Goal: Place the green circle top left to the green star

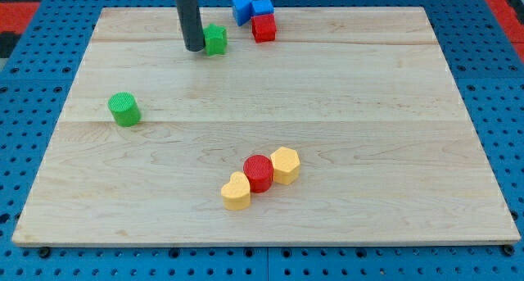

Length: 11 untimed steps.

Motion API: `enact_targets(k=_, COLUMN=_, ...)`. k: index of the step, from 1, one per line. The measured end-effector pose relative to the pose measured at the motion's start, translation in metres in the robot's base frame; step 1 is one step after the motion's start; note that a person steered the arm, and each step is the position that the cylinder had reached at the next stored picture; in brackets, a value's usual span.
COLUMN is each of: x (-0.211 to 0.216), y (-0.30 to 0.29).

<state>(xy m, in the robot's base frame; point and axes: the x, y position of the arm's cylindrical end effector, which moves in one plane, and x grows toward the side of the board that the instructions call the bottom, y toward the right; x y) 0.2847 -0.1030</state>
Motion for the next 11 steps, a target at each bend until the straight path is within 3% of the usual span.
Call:
enact_targets(k=1, x=-0.003, y=0.017)
enact_targets(k=2, x=0.021, y=0.024)
enact_targets(k=3, x=0.082, y=0.039)
enact_targets(k=5, x=0.191, y=0.009)
enact_targets(k=7, x=0.189, y=-0.102)
enact_targets(k=9, x=0.096, y=-0.109)
enact_targets(k=11, x=0.071, y=-0.076)
